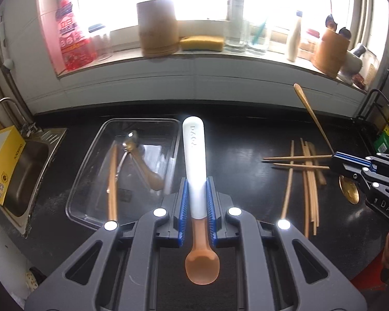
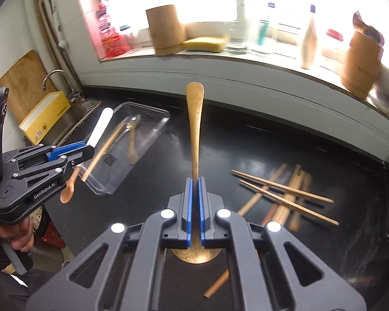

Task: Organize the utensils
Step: 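Carry the gold spoon and white-handled spoon to the clear tray and release both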

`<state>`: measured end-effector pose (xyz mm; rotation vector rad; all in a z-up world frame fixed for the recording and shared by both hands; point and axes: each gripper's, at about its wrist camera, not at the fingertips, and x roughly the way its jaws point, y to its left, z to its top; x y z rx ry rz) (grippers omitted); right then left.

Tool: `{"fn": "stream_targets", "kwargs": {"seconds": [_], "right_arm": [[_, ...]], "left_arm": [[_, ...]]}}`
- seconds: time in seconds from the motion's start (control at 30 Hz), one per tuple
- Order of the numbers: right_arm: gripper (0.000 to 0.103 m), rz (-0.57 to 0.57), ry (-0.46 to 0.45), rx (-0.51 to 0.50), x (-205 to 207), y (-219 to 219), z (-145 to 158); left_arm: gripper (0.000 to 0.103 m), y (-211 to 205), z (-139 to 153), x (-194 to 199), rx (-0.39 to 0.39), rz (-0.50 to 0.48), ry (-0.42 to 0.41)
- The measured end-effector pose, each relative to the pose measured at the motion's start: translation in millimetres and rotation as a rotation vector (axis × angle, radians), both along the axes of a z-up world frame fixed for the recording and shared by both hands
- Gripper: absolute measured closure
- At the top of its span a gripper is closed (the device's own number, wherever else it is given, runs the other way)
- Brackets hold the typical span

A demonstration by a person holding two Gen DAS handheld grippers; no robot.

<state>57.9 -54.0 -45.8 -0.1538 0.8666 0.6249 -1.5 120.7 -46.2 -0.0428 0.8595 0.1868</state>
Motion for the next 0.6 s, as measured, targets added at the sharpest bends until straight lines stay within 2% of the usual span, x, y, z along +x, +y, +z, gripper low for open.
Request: {"fn": "stream_targets", "kwargs": {"seconds": [0.6], "right_arm": [[0.098, 0.168, 0.032, 0.001, 7, 164, -7]], "left_arm": [[0.089, 123, -14, -6, -0.016, 0.120, 0.036]]}}
